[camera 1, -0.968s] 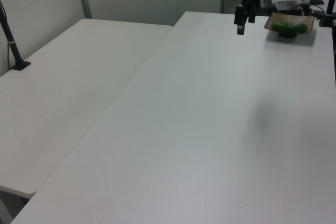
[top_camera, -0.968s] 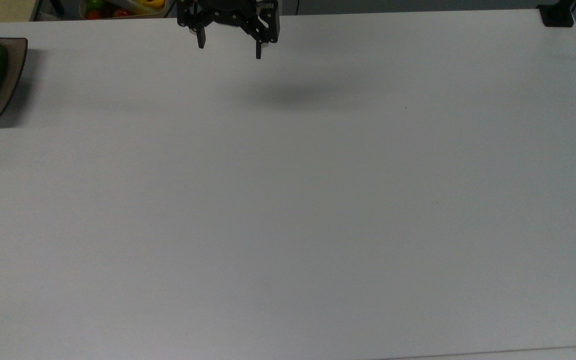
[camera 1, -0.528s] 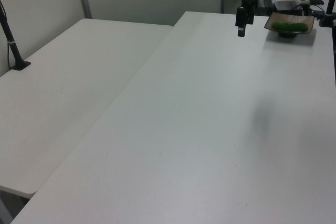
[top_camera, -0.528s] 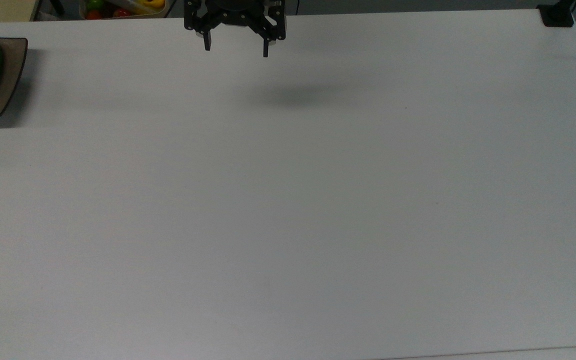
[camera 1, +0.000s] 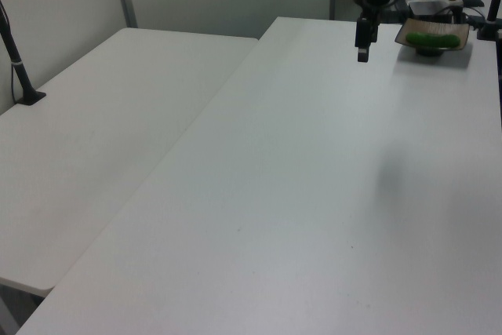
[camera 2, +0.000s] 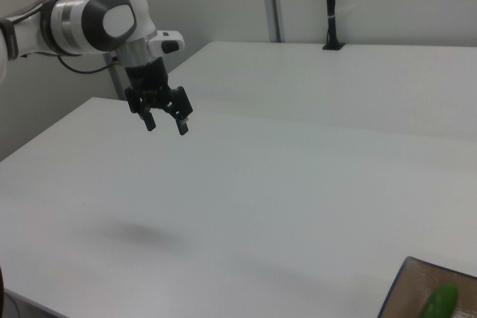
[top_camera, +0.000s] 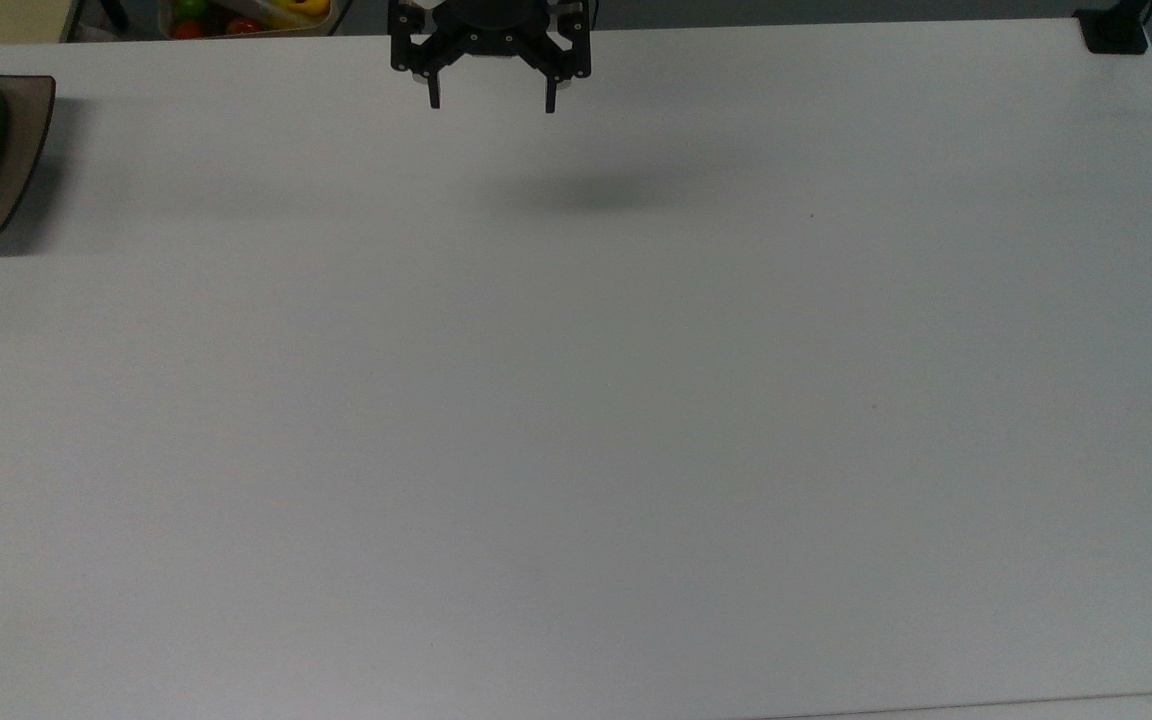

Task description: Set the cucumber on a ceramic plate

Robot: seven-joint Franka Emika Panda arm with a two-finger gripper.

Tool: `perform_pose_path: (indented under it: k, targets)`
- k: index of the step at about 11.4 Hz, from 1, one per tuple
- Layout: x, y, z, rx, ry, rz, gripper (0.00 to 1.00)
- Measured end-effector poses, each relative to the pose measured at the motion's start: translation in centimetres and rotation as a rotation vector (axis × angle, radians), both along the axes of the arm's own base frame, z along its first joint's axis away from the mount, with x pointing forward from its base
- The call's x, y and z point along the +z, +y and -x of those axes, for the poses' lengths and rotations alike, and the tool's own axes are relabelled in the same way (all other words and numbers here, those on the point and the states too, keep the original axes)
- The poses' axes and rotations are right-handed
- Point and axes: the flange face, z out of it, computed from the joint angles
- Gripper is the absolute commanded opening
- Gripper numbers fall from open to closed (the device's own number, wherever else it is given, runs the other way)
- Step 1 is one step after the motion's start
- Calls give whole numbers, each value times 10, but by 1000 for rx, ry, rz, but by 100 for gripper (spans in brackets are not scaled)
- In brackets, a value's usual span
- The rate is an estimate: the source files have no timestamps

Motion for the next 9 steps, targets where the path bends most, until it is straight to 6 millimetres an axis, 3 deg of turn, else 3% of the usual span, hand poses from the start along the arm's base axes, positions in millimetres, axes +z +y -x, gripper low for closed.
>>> perform_pose_path:
  k: [9]
  targets:
    - [0, -15, -2, -25, 0, 3, 100]
